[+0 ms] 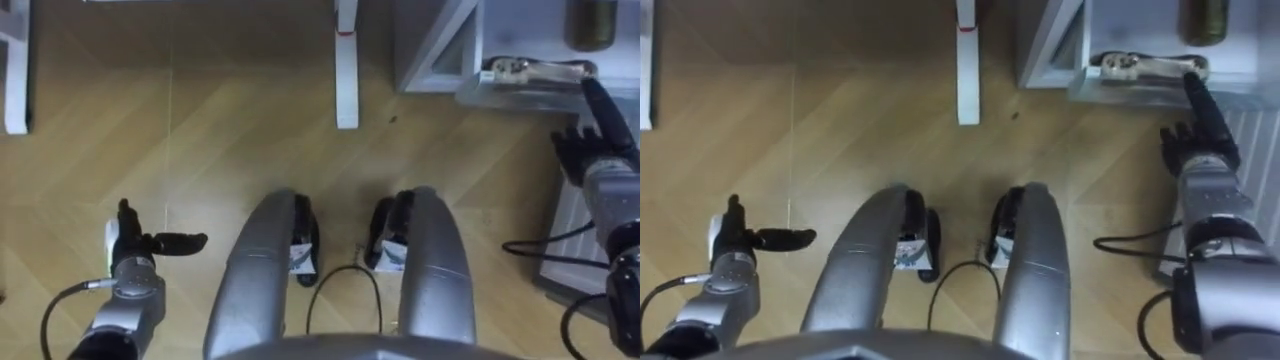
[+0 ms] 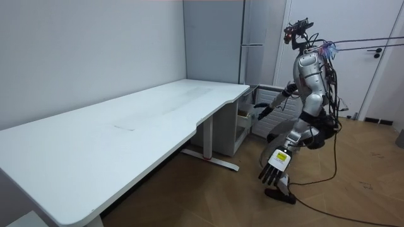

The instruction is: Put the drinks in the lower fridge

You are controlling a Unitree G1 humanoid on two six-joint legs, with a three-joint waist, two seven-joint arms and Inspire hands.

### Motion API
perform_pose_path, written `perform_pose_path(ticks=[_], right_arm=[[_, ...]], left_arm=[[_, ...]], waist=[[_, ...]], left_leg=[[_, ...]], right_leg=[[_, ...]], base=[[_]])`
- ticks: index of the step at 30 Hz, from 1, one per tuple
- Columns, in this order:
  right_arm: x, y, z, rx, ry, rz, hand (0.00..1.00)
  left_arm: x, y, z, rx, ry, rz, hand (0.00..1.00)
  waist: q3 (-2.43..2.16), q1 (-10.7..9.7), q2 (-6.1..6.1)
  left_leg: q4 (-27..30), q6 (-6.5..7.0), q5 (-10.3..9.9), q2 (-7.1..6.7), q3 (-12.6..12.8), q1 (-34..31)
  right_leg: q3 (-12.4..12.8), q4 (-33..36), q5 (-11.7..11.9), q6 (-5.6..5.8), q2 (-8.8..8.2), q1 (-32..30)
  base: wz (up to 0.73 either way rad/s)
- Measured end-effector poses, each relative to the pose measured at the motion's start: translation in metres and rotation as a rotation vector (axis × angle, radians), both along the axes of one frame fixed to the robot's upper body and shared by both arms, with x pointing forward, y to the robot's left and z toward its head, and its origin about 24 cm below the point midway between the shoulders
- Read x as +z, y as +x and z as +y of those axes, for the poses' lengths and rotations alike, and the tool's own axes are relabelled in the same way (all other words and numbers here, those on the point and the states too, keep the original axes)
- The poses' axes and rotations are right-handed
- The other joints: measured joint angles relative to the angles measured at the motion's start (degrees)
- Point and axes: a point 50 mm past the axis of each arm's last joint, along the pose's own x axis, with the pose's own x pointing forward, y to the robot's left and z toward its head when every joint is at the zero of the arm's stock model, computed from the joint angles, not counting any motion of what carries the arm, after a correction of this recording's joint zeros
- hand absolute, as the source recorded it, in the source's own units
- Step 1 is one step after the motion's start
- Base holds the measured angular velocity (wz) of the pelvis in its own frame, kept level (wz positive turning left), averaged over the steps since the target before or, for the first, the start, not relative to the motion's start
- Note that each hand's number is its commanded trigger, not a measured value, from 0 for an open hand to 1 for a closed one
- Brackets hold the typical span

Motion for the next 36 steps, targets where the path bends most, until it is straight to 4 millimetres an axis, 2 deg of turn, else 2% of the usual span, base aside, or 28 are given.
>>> perform_pose_path(ticks=[2, 5, 13, 16, 19, 23, 27, 30, 33, 36], right_arm=[[-0.004, -0.004, 0.0, -0.005, -0.008, 0.005, 0.0], [-0.001, -0.003, -0.002, -0.006, 0.002, -0.035, 0.0], [0.005, 0.004, 0.004, 0.038, -0.005, -0.077, 0.0], [0.012, 0.011, 0.01, 0.077, -0.015, -0.108, 0.0], [0.018, 0.016, 0.014, 0.107, -0.016, -0.138, 0.0], [0.018, 0.016, 0.014, 0.108, -0.017, -0.134, 0.0], [0.019, 0.015, 0.011, 0.104, -0.023, -0.132, 0.0], [0.022, 0.014, 0.006, 0.091, -0.036, -0.119, 0.0], [0.024, 0.013, 0.002, 0.087, -0.05, -0.108, 0.0], [0.03, 0.018, 0.002, 0.097, -0.066, -0.099, 0.0]], left_arm=[[-0.001, -0.001, -0.001, -0.011, 0.006, 0.005, 0.0], [0.0, 0.002, -0.004, -0.03, 0.005, 0.005, 0.0], [-0.001, 0.001, -0.006, -0.063, -0.014, 0.009, 0.0], [0.001, -0.001, -0.007, -0.09, -0.008, 0.002, 0.0], [0.002, -0.007, -0.006, -0.105, -0.015, 0.001, 0.0], [0.003, -0.015, 0.004, -0.121, 0.006, 0.024, 0.0], [0.002, -0.018, 0.005, -0.127, 0.005, 0.034, 0.0], [0.002, -0.026, 0.005, -0.137, -0.007, 0.036, 0.0], [0.006, -0.037, 0.011, -0.146, 0.008, 0.041, 0.0], [0.007, -0.052, 0.017, -0.149, 0.017, 0.068, 0.0]], waist=[[0.0, -0.3, 0.09], [0.03, -1.1, 0.05], [0.17, -2.3, -0.17], [0.45, -2.9, -0.62], [0.5, -3.2, -0.95], [0.61, -3.3, -1.25], [0.62, -3.3, -1.27], [0.75, -2.5, -1.48], [1.03, -1.4, -2.26], [1.25, -1.0, -2.86]], left_leg=[[4.0, -0.2, -1.4, 0.15, -0.5, -2.3], [7.5, 0.05, -2.3, 0.06, -0.5, -5.0], [13.2, -0.12, -3.9, 1.03, -0.4, -7.8], [13.5, -0.03, -3.9, 1.17, -0.2, -8.0], [13.7, -0.02, -3.9, 1.16, -0.2, -8.0], [14.2, -0.02, -3.9, 0.99, -0.2, -8.1], [14.2, 0.07, -3.9, 0.42, 0.0, -8.1], [14.2, 0.19, -4.0, 0.17, 0.3, -7.8], [14.0, 0.18, -4.0, 0.15, 0.3, -7.6], [13.5, -0.07, -3.9, -0.07, 0.2, -7.1]], right_leg=[[-0.2, 3.7, -1.6, -0.61, -0.28, -2.1], [0.2, 7.4, -2.5, -0.8, -1.14, -5.1], [0.5, 12.6, -3.5, -1.45, -1.16, -8.1], [0.7, 12.9, -3.6, -1.44, -1.15, -8.6], [0.7, 13.0, -3.6, -1.43, -1.19, -8.6], [0.2, 13.5, -3.6, -1.48, -2.48, -8.6], [0.0, 13.9, -3.7, -1.63, -3.96, -8.6], [0.2, 14.0, -3.8, -1.66, -4.2, -8.4], [0.1, 14.0, -3.8, -1.71, -4.24, -8.3], [-0.3, 13.9, -4.2, -2.21, -5.05, -7.7]], base=[[0.08], [0.04], [-0.02], [-0.03], [-0.01], [0.03], [0.03], [0.0], [0.02], [0.09]])
